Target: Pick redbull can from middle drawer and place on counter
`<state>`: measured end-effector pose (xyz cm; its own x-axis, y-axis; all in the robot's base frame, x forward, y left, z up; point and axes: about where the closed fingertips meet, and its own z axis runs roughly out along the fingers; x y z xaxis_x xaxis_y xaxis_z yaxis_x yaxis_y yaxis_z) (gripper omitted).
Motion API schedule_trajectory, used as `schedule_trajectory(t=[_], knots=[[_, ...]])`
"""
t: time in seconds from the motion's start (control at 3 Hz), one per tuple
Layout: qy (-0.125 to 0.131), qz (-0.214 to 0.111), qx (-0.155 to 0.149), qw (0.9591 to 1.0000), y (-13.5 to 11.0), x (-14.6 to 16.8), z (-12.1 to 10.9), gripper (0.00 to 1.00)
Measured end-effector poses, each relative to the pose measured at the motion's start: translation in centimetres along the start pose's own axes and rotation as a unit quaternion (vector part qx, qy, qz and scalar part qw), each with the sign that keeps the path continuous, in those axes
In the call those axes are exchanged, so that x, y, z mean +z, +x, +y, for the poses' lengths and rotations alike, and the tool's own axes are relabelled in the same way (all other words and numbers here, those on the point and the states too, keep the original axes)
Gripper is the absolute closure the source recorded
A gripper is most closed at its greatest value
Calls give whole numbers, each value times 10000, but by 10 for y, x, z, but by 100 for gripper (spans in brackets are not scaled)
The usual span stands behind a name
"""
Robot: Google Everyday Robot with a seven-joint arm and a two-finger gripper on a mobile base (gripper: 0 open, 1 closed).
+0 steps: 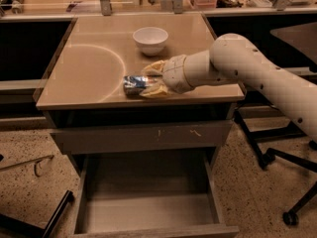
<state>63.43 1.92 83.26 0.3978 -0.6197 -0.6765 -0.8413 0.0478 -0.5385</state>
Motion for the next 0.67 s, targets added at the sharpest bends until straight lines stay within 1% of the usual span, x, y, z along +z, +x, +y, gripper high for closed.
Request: schedule_trajectory(t=[0.33,0.67], knots=[[-1,0,0,10000,0,0,0,0],[-1,0,0,10000,0,0,0,0]])
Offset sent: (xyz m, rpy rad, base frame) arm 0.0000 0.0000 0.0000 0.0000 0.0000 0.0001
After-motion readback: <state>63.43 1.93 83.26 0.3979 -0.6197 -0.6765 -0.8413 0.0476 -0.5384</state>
